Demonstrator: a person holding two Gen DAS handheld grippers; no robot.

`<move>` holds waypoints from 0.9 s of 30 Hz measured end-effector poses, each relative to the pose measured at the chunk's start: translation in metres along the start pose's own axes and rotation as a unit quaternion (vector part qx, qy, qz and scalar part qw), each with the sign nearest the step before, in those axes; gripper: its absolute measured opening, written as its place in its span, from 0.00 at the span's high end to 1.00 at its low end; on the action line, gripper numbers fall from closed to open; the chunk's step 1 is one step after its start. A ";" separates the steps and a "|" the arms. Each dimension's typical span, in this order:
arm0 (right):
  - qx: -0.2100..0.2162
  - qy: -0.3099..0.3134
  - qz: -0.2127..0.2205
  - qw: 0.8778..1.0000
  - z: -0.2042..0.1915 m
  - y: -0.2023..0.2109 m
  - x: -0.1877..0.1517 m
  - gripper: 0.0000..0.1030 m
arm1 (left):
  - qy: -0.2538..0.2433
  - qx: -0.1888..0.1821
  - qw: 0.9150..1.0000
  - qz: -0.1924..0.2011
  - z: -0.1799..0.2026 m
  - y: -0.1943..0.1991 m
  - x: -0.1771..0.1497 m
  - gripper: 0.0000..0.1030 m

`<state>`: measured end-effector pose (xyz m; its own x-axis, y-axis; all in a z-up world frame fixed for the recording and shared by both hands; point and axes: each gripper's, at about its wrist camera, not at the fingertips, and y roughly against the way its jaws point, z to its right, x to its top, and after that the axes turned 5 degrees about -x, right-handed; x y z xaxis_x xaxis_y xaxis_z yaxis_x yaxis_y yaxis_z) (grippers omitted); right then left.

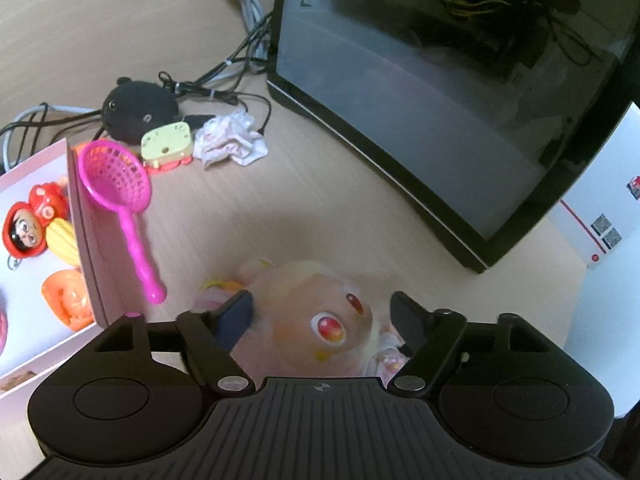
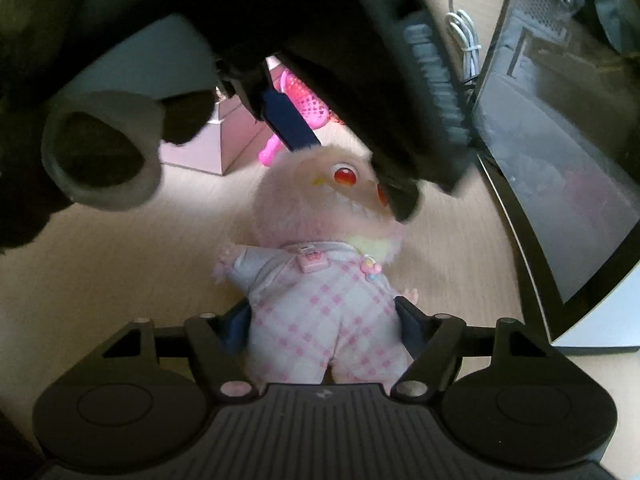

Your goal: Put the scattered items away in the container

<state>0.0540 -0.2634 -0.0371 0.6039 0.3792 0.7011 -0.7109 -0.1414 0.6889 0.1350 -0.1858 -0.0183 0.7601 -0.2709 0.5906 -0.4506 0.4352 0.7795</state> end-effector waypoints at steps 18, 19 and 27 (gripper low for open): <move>0.061 0.008 0.014 0.998 0.003 0.022 -0.018 0.25 | 0.072 -0.040 0.996 0.022 -0.024 0.026 -0.024 0.17; 0.065 0.006 0.017 0.998 0.004 0.025 -0.018 0.21 | 0.076 -0.039 0.996 0.026 -0.025 0.031 -0.026 0.14; 0.099 -0.061 -0.009 0.993 0.031 0.024 -0.021 0.14 | 0.105 -0.055 0.993 -0.003 -0.023 0.037 -0.049 0.10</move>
<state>0.0354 -0.3033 -0.0292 0.6633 0.2707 0.6977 -0.6225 -0.3179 0.7151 0.0919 -0.1372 -0.0229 0.8485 -0.0940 0.5207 -0.4008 0.5284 0.7485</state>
